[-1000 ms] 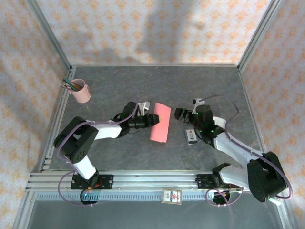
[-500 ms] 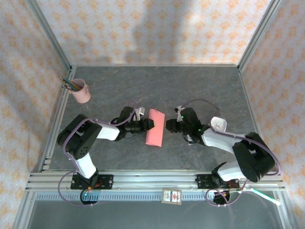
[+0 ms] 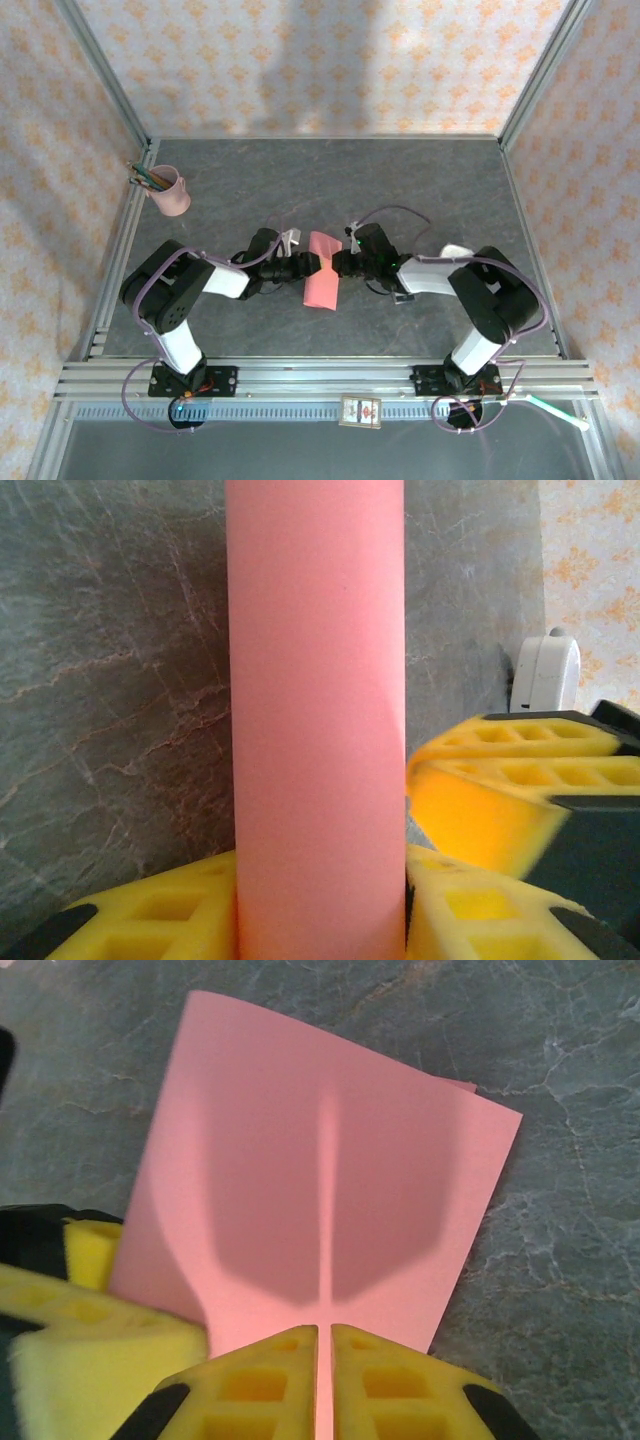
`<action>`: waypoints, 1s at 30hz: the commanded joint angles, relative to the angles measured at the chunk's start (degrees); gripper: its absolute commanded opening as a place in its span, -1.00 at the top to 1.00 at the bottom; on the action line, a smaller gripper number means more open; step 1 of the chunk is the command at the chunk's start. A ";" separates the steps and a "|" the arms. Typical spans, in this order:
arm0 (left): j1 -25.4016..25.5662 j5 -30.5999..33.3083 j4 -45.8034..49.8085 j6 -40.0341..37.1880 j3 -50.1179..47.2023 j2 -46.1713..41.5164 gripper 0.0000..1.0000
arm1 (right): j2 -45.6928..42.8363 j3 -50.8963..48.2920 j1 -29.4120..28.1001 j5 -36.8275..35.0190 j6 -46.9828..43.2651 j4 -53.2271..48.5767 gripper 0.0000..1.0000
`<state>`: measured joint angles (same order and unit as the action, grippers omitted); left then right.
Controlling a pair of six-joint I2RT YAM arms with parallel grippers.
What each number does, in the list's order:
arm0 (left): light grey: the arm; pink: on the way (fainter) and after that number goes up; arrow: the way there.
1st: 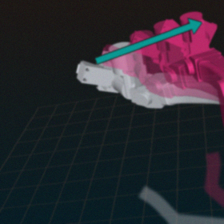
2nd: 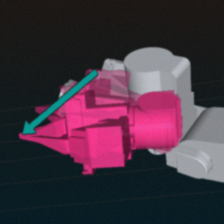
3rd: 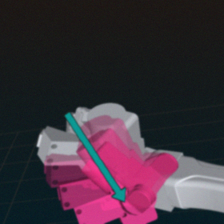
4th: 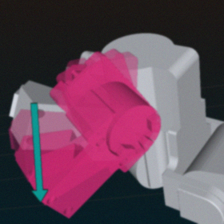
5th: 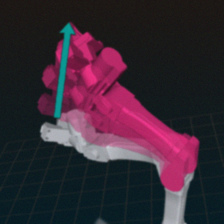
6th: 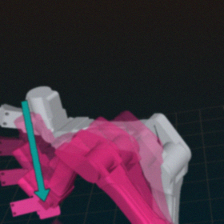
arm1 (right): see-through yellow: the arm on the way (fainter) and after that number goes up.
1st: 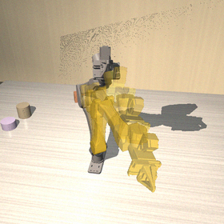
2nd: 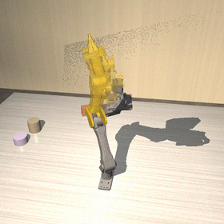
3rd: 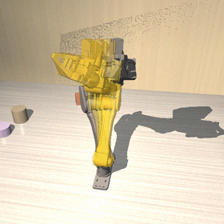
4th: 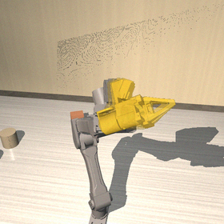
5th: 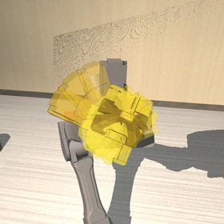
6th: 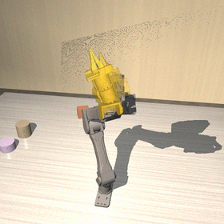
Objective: Fold a paper plane with a square sheet of paper (pick it up from the middle)
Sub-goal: First fold the square sheet of paper in half at the center of the table.
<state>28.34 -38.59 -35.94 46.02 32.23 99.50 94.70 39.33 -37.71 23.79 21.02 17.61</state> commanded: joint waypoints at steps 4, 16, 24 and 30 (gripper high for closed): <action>-0.81 2.58 1.39 -3.13 -0.86 -0.25 0.08 | 3.94 2.06 -0.17 -0.72 0.60 3.43 0.79; -0.74 6.39 12.14 -7.50 2.70 -0.50 -0.17 | 6.55 2.50 -0.34 2.47 2.58 7.47 0.79; -0.83 9.33 17.19 -8.46 4.40 -0.54 -0.09 | 6.34 2.94 -0.52 1.34 1.95 6.75 0.79; -0.83 11.06 17.90 -8.07 4.30 -0.87 0.09 | 6.20 3.55 -0.52 0.06 1.10 5.48 0.79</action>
<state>28.77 -35.81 -24.05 40.01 36.80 98.21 100.79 41.28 -37.85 25.32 22.92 23.42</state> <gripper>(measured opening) 0.465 0.108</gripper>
